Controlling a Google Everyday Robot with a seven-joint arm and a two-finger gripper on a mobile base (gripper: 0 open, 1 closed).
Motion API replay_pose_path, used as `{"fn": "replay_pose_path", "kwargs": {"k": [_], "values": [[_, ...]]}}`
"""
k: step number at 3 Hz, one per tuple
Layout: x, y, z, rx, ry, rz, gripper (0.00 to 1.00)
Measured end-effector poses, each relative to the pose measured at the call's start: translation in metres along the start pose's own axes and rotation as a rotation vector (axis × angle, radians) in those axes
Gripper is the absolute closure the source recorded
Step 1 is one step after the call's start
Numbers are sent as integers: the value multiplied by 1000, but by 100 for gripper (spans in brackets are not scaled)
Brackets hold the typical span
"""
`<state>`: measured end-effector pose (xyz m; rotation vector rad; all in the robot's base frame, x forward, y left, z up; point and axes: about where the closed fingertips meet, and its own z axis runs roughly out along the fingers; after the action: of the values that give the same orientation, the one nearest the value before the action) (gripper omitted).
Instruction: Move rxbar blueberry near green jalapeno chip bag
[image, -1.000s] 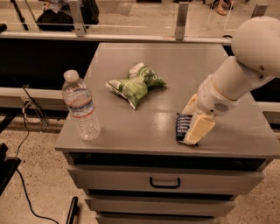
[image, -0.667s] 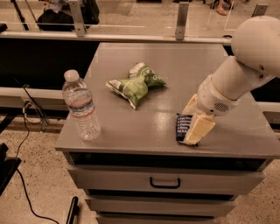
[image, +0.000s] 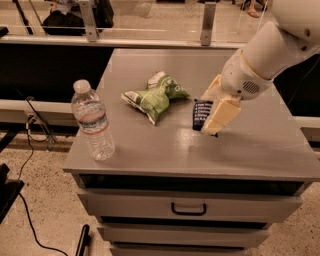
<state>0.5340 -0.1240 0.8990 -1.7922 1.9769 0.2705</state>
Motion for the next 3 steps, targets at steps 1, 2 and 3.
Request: {"fn": "replay_pose_path", "kwargs": {"k": [1, 2, 3], "values": [[0, 0, 0, 0, 0, 0, 100], [1, -10, 7, 21, 10, 29, 100], [7, -42, 19, 83, 11, 110, 100]]}}
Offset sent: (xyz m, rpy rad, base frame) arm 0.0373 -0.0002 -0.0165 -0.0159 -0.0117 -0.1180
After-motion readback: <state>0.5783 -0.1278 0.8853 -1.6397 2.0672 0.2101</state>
